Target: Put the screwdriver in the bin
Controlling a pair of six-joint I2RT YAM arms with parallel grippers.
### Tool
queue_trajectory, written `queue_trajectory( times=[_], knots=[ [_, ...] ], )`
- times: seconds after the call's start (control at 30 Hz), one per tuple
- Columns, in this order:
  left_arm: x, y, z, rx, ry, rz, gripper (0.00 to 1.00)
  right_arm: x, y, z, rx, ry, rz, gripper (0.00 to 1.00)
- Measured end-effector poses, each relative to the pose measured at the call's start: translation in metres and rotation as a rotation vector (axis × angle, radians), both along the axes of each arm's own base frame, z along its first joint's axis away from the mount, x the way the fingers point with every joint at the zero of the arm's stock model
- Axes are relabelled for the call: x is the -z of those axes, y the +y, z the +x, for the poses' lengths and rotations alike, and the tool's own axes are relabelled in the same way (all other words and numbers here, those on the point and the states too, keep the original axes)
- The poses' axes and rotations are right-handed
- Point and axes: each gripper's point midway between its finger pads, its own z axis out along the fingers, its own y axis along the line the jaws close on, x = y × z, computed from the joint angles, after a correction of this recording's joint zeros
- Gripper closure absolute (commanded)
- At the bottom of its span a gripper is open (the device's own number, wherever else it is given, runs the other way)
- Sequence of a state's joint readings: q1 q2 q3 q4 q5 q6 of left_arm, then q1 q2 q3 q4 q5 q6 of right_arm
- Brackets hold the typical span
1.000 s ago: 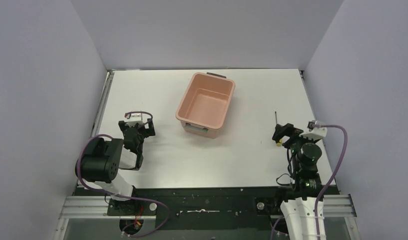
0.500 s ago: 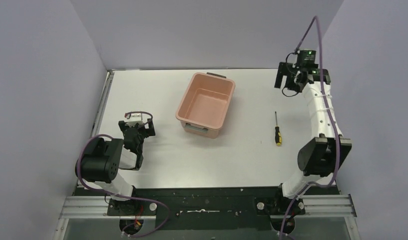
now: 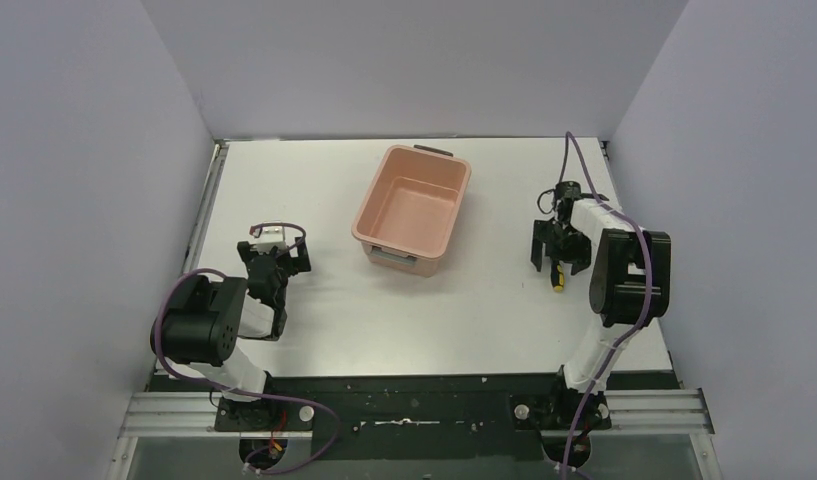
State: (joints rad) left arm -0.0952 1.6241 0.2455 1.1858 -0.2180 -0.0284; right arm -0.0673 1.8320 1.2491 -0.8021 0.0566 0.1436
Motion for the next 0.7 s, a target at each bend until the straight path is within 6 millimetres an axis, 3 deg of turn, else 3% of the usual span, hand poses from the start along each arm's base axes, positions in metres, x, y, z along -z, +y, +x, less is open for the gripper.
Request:
queue_trajectory(
  times=[0.07, 0.17, 0.23, 0.37, 0.47, 0.53, 0.7],
  knots=[
    [0.0, 0.0, 0.0, 0.0, 0.0, 0.0, 0.03, 0.012, 0.001, 0.0, 0.007, 0.01, 0.015, 0.51],
    [0.0, 0.0, 0.0, 0.0, 0.0, 0.0, 0.03, 0.013, -0.001, 0.007, 0.011, -0.019, 0.007, 0.75],
    [0.0, 0.0, 0.0, 0.0, 0.0, 0.0, 0.03, 0.014, -0.003, 0.01, 0.016, -0.032, 0.003, 1.0],
    [0.0, 0.0, 0.0, 0.0, 0.0, 0.0, 0.03, 0.009, -0.008, 0.011, 0.025, -0.025, -0.008, 1.0],
    [0.0, 0.0, 0.0, 0.0, 0.0, 0.0, 0.03, -0.007, -0.008, 0.016, 0.024, -0.024, -0.008, 1.0],
    [0.0, 0.0, 0.0, 0.0, 0.0, 0.0, 0.03, -0.03, -0.009, 0.029, 0.027, -0.053, -0.007, 1.0],
    [0.0, 0.0, 0.0, 0.001, 0.0, -0.001, 0.03, -0.118, -0.011, 0.077, 0.053, -0.241, -0.006, 1.0]
  ],
)
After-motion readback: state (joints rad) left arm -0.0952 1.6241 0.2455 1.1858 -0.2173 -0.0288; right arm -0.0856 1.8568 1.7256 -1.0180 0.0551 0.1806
